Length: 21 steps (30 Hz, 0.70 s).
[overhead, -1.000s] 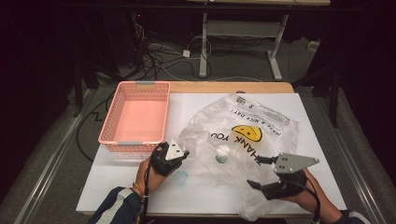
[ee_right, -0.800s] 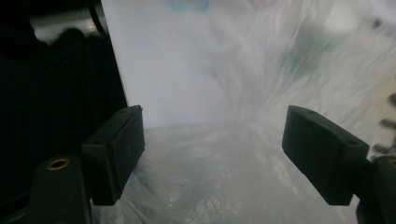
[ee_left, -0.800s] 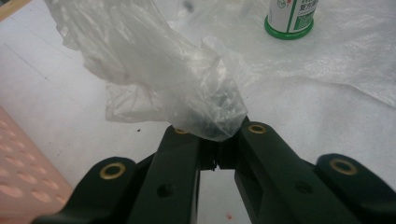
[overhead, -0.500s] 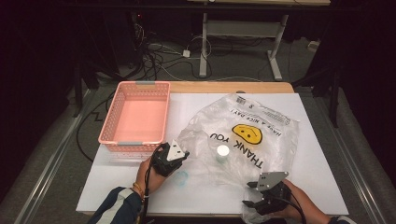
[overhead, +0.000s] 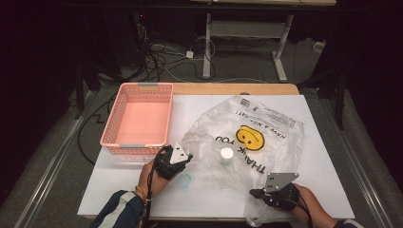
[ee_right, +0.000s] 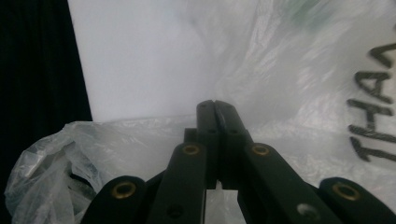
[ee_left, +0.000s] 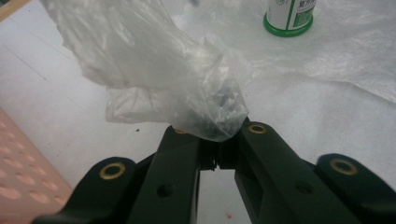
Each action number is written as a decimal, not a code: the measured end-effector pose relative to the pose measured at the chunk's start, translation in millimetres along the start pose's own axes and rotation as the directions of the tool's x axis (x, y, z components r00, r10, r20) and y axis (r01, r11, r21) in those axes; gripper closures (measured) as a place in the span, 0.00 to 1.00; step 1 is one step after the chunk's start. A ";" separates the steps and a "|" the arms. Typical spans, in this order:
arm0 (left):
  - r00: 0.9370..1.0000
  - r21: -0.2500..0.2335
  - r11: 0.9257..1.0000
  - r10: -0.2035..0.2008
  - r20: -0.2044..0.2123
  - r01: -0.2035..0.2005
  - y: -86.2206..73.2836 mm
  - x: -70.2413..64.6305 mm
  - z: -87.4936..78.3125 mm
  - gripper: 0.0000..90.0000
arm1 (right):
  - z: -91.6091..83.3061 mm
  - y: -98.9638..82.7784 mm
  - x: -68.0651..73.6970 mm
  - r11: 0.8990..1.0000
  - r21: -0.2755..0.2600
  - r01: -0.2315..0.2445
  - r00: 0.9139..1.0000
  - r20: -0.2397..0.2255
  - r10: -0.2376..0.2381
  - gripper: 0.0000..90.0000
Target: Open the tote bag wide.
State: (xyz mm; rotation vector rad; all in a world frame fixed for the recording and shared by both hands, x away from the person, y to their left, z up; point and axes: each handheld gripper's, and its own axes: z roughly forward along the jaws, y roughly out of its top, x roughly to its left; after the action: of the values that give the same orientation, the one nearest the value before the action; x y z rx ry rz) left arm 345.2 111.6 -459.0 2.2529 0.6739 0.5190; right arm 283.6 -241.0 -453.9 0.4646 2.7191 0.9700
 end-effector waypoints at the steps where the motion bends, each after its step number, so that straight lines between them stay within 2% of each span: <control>1: 1.000 -0.004 1.000 -0.001 -0.001 0.001 0.3 0.5 -0.9 0.96 | -3.8 2.1 -1.0 0.999 -0.032 -0.013 1.000 0.010 0.014 1.00; 3: 1.000 -0.016 1.000 -0.007 -0.004 0.007 1.2 1.6 -3.8 0.96 | -16.3 7.2 -6.7 0.993 -0.112 -0.034 0.998 0.042 0.039 1.00; 4: 1.000 -0.016 1.000 -0.007 -0.004 0.007 1.2 1.6 -3.8 0.96 | -16.3 7.2 -6.7 0.993 -0.112 -0.034 0.998 0.042 0.039 1.00; 6: 1.000 -0.022 1.000 -0.006 -0.007 0.006 2.0 2.5 -5.8 0.96 | -23.8 8.6 -9.2 0.986 -0.159 -0.056 0.994 0.082 0.069 1.00; 10: 1.000 -0.047 0.999 -0.009 -0.020 0.008 4.7 4.6 -10.6 0.96 | -36.1 12.6 -16.3 0.970 -0.240 -0.049 0.984 0.156 0.088 1.00; 11: 1.000 -0.057 0.998 -0.007 -0.026 0.005 5.9 5.0 -12.9 0.96 | -39.7 14.5 -18.3 0.965 -0.260 -0.040 0.980 0.176 0.088 1.00; 12: 1.000 -0.066 0.998 -0.002 -0.031 0.000 7.7 5.6 -15.7 0.96 | -47.3 18.2 -23.2 0.949 -0.312 -0.039 0.973 0.205 0.107 1.00; 13: 0.999 -0.079 0.997 -0.004 -0.032 0.001 9.4 6.2 -18.4 0.96 | -47.3 18.2 -23.2 0.949 -0.312 -0.039 0.973 0.205 0.107 1.00; 14: 0.999 -0.092 0.996 -0.006 -0.036 0.003 11.2 6.5 -21.1 0.96 | -51.1 20.0 -25.6 0.943 -0.331 -0.037 0.969 0.217 0.115 1.00; 18: 0.998 -0.128 0.992 0.005 -0.068 -0.014 16.6 7.4 -29.5 0.96 | -63.3 27.2 -34.5 0.918 -0.395 -0.026 0.950 0.277 0.146 1.00; 19: 0.998 -0.132 0.991 -0.002 -0.063 -0.006 17.4 7.1 -30.4 0.96 | -65.6 29.1 -36.5 0.914 -0.405 -0.022 0.945 0.289 0.151 1.00; 21: 0.997 -0.137 0.990 0.013 -0.082 -0.024 19.0 7.0 -32.6 0.96 | -68.5 32.8 -41.0 0.905 -0.425 -0.017 0.938 0.306 0.161 1.00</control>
State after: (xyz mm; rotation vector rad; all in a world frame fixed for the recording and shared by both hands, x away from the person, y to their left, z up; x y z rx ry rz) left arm 339.0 121.3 -422.4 2.1198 0.6384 0.6486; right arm 307.9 -271.3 -376.9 0.6098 2.1256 1.3195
